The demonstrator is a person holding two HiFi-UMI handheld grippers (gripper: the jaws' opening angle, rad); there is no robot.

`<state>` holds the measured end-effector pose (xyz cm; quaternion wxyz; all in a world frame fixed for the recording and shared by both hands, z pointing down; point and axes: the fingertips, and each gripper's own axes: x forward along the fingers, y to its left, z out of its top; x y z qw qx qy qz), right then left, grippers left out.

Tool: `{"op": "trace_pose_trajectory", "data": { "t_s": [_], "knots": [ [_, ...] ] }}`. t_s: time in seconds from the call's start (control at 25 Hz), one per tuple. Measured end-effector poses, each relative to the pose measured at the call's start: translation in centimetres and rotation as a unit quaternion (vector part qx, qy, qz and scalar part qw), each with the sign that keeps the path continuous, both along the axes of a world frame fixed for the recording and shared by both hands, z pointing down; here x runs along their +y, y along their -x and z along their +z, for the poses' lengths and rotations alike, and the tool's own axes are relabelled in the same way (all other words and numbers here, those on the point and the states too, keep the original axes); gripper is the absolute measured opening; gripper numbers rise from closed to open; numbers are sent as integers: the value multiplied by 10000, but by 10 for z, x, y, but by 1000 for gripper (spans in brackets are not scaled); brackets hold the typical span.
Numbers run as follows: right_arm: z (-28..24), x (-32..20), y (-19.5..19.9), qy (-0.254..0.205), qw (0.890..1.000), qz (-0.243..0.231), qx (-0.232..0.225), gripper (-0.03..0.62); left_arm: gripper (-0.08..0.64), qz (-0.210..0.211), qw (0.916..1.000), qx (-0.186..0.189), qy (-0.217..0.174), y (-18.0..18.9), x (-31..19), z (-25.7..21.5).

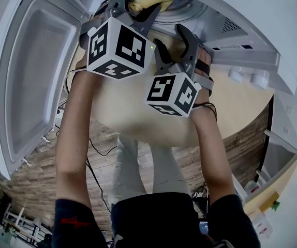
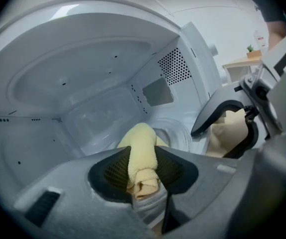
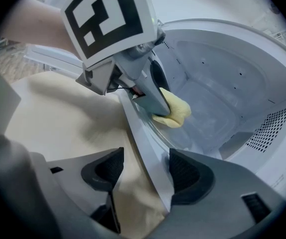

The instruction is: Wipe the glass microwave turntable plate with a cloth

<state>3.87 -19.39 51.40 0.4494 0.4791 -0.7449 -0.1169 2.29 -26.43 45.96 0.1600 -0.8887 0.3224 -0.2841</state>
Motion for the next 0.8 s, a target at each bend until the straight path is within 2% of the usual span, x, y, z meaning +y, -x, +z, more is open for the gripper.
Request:
{"op": "trace_pose_trajectory", "data": {
  "t_s": [0.36,0.8],
  "knots": [
    [1,0,0,-2,10000,0,-2,267,128,-574,9983,-53,-29,26,-19,1],
    [0,-1,-1,-56,10000,-2,15,265,129,-1045,9944,-81,-137,38,-31,0]
  ]
}}
